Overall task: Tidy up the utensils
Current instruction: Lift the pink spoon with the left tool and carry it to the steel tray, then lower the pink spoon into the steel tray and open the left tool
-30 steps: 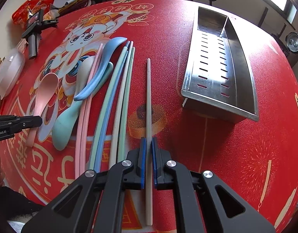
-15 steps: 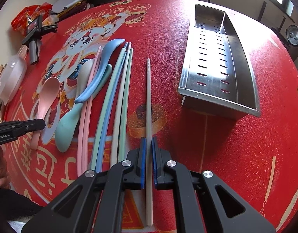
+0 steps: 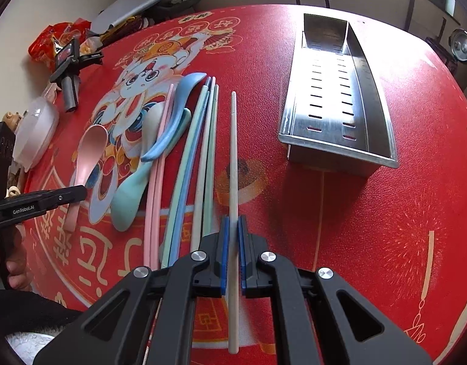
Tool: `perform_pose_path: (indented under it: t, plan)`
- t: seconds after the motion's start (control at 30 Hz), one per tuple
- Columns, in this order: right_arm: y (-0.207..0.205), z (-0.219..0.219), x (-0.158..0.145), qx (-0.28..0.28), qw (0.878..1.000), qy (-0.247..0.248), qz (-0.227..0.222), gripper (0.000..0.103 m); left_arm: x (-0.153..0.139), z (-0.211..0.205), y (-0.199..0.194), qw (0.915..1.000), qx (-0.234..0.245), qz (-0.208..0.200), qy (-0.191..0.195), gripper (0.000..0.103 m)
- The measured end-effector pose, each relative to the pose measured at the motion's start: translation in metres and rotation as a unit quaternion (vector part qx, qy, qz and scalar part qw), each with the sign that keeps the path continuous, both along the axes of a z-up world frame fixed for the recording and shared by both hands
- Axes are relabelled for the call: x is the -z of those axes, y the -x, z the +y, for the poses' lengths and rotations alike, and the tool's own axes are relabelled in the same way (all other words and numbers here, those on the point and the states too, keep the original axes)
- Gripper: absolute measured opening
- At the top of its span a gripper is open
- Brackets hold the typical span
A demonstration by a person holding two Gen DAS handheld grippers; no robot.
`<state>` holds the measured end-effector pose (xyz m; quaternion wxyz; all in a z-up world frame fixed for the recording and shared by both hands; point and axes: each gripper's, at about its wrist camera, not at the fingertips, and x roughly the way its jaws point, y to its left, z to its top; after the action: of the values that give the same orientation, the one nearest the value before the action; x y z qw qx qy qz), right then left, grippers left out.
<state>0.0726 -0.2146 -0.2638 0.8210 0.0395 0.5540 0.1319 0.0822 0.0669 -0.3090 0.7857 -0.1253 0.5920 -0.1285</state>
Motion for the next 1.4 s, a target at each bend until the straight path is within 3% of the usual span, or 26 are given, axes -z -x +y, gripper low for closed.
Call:
perform_pose_path:
  t: [0.43, 0.6, 0.83, 1.07, 1.23, 1.4]
  plan:
    - [-0.004, -0.019, -0.030, 0.021, 0.999, -0.017, -0.037, 0.006, -0.034, 0.009, -0.015, 0.9996, -0.014, -0.014, 0.018, 0.011]
    - [-0.016, -0.048, -0.041, 0.070, 0.996, -0.034, -0.035, 0.006, -0.050, -0.014, -0.035, 0.9994, 0.010, -0.019, 0.027, 0.011]
    - [-0.057, -0.083, -0.045, 0.127, 0.990, -0.050, -0.020, 0.006, -0.066, -0.084, -0.097, 0.9967, 0.049, -0.007, 0.064, 0.011]
    - [-0.108, -0.097, -0.036, 0.146, 0.989, -0.019, -0.011, 0.006, -0.071, -0.181, -0.181, 0.9916, 0.066, 0.004, 0.111, 0.011]
    - [-0.132, -0.104, -0.024, 0.154, 0.988, -0.007, 0.001, 0.006, -0.056, -0.229, -0.226, 0.9896, 0.057, 0.030, 0.129, 0.011]
    - [-0.144, -0.108, -0.017, 0.163, 0.987, -0.001, 0.008, 0.006, -0.032, -0.251, -0.253, 0.9884, 0.035, 0.060, 0.135, 0.011]
